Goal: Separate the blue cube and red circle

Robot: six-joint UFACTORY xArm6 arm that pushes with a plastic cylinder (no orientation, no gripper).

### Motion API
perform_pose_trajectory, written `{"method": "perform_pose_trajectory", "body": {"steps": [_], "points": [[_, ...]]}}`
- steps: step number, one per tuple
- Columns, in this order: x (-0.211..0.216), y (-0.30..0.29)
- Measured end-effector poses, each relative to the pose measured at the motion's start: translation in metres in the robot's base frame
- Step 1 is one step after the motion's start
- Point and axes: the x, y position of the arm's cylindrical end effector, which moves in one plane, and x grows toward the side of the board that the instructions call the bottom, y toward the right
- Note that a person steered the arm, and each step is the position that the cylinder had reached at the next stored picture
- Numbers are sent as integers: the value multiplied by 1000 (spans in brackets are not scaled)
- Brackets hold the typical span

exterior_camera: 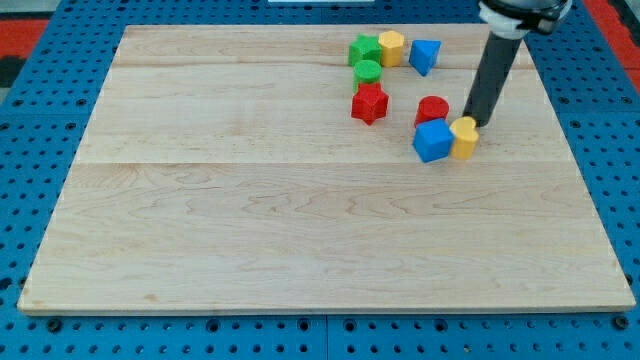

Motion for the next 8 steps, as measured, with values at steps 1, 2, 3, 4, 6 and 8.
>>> {"method": "perform_pose_trajectory", "body": {"steps": [1, 2, 3, 4, 6, 8], "points": [[25, -47], [37, -54], [41, -81], [37, -94], [-22, 10], [-23, -92]]}}
